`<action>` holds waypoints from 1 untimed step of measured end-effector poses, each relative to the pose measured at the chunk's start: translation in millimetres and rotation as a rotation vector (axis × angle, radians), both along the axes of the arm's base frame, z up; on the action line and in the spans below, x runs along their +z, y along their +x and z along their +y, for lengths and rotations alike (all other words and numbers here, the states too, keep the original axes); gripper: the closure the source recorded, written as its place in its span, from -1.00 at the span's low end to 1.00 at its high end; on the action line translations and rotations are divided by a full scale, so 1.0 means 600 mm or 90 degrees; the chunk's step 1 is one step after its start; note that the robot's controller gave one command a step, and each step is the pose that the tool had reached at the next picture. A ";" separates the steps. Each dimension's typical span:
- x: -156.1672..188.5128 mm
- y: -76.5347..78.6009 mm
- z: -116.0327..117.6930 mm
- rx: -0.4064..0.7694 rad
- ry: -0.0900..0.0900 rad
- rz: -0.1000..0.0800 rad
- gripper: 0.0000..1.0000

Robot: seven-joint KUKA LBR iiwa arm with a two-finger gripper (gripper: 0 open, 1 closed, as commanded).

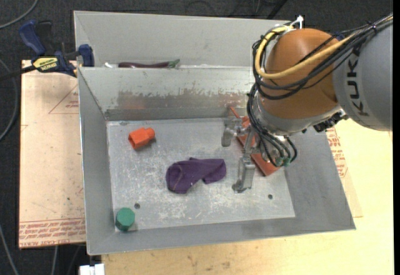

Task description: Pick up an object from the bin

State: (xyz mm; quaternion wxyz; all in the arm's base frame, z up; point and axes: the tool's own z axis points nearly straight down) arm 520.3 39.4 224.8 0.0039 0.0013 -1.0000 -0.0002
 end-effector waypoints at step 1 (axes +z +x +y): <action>0.008 0.002 0.000 -0.001 0.000 -0.006 -1.00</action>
Offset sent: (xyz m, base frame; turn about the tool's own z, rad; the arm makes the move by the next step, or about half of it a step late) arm 0.0217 0.0685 -0.0814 -0.1421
